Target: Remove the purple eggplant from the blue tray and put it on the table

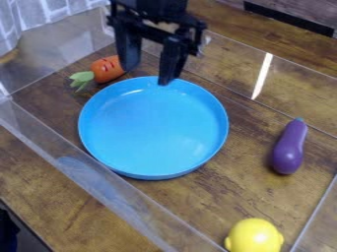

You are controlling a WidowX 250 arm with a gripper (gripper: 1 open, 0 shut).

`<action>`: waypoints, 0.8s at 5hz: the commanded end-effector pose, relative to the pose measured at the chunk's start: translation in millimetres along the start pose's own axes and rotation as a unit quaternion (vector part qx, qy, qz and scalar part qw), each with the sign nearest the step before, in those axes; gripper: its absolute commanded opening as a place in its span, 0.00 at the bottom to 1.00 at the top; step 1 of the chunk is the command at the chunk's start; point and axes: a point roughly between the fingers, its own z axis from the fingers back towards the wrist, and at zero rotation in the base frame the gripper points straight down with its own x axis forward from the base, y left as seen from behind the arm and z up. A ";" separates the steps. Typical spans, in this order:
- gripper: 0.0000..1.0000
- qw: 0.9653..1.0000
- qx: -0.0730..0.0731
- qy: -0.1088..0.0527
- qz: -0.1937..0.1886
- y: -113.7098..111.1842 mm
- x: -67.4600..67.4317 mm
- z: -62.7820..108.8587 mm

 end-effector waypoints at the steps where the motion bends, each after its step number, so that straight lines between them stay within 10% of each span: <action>1: 1.00 1.000 0.001 -0.015 0.017 -8.1 -1.5 14.9; 4: 1.00 0.999 0.005 -0.019 0.031 -2.9 -0.4 21.5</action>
